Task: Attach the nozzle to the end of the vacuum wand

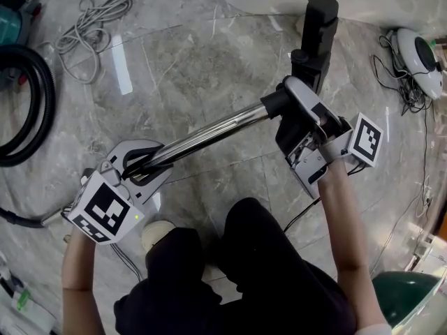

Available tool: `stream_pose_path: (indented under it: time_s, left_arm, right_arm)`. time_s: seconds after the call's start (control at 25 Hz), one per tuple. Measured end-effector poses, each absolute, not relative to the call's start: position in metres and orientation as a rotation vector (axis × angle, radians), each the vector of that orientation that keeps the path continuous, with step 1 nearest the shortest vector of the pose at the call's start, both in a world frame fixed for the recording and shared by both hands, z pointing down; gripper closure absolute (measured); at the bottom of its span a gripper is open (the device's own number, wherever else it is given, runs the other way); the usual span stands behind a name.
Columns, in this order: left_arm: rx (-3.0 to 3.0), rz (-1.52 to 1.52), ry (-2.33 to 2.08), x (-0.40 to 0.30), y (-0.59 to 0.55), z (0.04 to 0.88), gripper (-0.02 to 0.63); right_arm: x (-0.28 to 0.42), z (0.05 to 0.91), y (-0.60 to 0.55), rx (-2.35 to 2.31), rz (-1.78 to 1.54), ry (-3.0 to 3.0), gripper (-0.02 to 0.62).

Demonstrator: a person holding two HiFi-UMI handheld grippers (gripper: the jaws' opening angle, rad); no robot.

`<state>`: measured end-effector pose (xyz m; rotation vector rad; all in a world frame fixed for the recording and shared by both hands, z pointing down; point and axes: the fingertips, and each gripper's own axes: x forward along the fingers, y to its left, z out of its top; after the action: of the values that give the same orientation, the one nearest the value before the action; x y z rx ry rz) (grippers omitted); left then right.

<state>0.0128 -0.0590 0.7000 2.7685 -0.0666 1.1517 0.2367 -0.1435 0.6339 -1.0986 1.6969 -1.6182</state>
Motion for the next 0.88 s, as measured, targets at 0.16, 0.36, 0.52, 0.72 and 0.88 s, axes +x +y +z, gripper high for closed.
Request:
stream_pose_path:
  time_s: [0.16,0.36,0.52,0.72,0.88]
  left_arm:
    - [2.779,1.151,-0.074,0.009,-0.058,0.701,0.454]
    - [2.777,1.145,-0.062,0.012,-0.058,0.699,0.454]
    - [2.767,1.136,-0.047,0.010,-0.053,0.701,0.454]
    - [2.766,1.138,-0.041,0.010,-0.053,0.708,0.454]
    - [2.766,1.142,-0.032,0.012,-0.053,0.708,0.454]
  right_arm:
    - [0.230,0.634,-0.144,-1.110,-1.623,1.723,0.399]
    - [0.231,0.632,-0.143,-1.126,-1.596,1.682,0.402]
    - [0.230,0.634,-0.137,-1.155,-1.571,1.648,0.403]
    - [0.232,0.641,-0.130,-1.219,-1.533,1.608,0.407]
    - [0.233,0.643,-0.127,-1.260,-1.530,1.625,0.408]
